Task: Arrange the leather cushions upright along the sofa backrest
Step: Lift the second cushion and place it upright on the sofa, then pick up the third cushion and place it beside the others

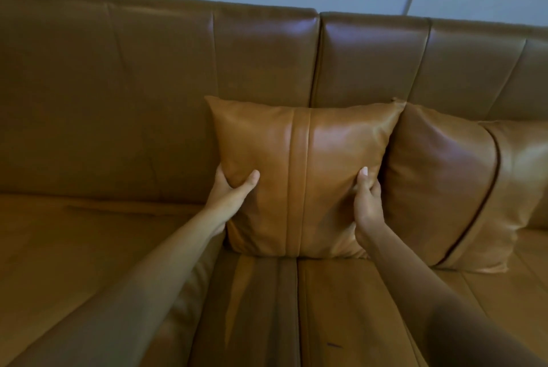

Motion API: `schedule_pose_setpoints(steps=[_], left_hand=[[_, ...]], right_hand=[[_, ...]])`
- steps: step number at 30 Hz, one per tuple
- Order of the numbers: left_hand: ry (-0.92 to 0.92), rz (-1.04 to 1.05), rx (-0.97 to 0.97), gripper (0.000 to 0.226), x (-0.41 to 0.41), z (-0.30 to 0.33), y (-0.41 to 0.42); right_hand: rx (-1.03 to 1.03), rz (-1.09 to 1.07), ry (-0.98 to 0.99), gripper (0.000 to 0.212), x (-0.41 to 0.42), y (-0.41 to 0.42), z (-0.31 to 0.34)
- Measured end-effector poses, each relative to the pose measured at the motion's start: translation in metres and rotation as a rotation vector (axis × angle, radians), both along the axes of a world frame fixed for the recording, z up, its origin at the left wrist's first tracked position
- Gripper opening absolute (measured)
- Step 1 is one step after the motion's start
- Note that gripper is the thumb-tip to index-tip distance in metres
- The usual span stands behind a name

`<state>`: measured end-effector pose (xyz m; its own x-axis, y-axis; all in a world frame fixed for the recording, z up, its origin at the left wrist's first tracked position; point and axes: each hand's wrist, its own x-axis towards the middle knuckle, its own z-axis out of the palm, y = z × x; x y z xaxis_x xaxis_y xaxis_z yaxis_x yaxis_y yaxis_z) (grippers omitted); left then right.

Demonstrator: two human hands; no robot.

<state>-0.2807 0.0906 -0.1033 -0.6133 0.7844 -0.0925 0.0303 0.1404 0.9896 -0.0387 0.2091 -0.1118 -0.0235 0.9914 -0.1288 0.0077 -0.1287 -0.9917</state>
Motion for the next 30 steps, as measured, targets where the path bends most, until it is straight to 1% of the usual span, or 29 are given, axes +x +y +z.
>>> schedule_pose_setpoints(steps=[3,6,9,10,11,12,13,17,21,25,27,30], left_hand=[[0.071,-0.065,-0.076,0.103,-0.002,0.000,-0.013],[0.097,-0.104,-0.066,0.104,-0.009,0.003,-0.034],[0.119,-0.132,-0.045,0.097,-0.021,0.012,-0.061],[0.154,-0.145,-0.060,0.098,-0.028,0.014,-0.072],[0.200,-0.155,-0.086,0.099,-0.037,0.017,-0.084],[0.244,-0.159,-0.114,0.100,-0.046,0.019,-0.096],[0.277,-0.164,-0.139,0.101,-0.056,0.021,-0.110],[0.353,-0.154,-0.215,0.100,-0.095,0.028,-0.170],[0.352,-0.123,-0.217,0.096,-0.129,0.031,-0.231],[0.307,-0.076,-0.246,0.097,-0.156,0.030,-0.285],[0.303,-0.060,-0.264,0.098,-0.165,0.028,-0.305],[0.296,-0.034,-0.279,0.101,-0.177,0.024,-0.334]], right_hand=[[-0.012,-0.015,-0.065,0.079,-0.004,-0.014,0.000],[-0.043,-0.050,-0.187,0.080,-0.013,-0.038,0.002],[-0.060,-0.093,-0.312,0.096,-0.024,-0.063,0.001],[-0.068,-0.098,-0.329,0.094,-0.029,-0.072,0.003],[-0.079,-0.099,-0.337,0.085,-0.035,-0.081,0.003],[-0.094,-0.092,-0.325,0.075,-0.040,-0.090,0.002],[-0.112,-0.076,-0.287,0.070,-0.047,-0.101,-0.001],[-0.162,-0.007,-0.214,0.070,-0.081,-0.142,-0.014],[-0.251,0.128,-0.160,0.066,-0.124,-0.189,-0.014],[-0.262,0.230,-0.117,0.061,-0.170,-0.236,-0.014],[-0.276,0.255,-0.099,0.063,-0.187,-0.249,-0.017],[-0.271,0.306,-0.131,0.064,-0.207,-0.269,-0.013]])
